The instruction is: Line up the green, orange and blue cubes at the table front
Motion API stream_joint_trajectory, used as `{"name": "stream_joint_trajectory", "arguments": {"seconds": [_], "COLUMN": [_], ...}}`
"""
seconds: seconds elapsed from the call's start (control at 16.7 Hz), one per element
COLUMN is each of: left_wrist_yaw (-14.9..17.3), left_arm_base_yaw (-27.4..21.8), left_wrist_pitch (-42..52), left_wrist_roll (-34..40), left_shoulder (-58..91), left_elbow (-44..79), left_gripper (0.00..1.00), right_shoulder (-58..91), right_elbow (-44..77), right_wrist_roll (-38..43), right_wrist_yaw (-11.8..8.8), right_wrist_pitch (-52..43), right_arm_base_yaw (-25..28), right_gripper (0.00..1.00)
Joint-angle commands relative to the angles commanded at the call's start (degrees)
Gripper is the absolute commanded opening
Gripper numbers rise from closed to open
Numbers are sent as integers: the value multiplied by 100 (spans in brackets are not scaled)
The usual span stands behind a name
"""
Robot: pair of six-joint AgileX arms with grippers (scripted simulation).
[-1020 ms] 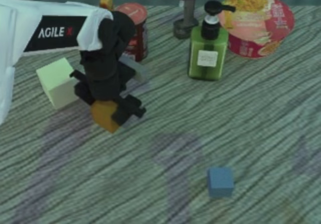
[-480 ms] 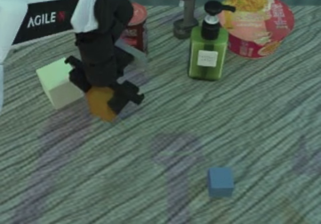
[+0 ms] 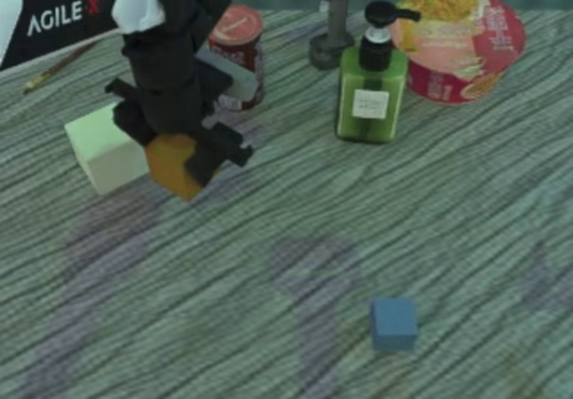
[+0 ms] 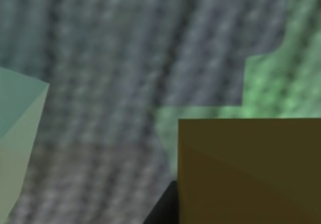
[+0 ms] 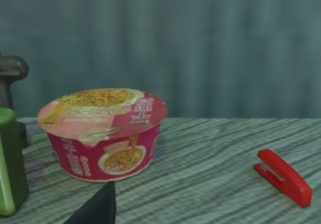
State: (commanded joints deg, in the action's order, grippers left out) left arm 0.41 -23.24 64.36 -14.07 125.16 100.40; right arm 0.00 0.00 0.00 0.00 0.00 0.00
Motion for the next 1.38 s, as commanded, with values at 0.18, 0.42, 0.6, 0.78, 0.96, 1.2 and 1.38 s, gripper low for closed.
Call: {"name": "stream_joint_trajectory", "arguments": {"seconds": [0.18,0.42,0.6,0.78,0.96,1.2,1.38], "left_wrist_yaw": [-6,-29,-52,-74,-100,-129,-130], "left_arm_base_yaw": [-202,-855,-1497,-2134,-2659,-3023,-3033], "left_wrist_pitch": [6,57,93,94,55,-3,-5], "left_wrist_roll": [382,1736,3296,4869,5999,6658,6675], "left_shoulder": [-38,-139,-285,-501,-746,-955,-962], "left_elbow": [-14,-143,-337,-585,-814,-969,-973], "left_gripper": [0,0,0,0,0,0,0], "right_shoulder": [0,0,0,0,0,0,0], "right_elbow": [0,0,0,0,0,0,0], "right_wrist_roll": [0,0,0,0,0,0,0], "right_wrist_yaw": [0,0,0,0,0,0,0], "right_wrist_pitch": [0,0,0,0,0,0,0], "right_arm_base_yaw": [0,0,0,0,0,0,0], "right_gripper": [100,100,100,100,100,100,100]}}
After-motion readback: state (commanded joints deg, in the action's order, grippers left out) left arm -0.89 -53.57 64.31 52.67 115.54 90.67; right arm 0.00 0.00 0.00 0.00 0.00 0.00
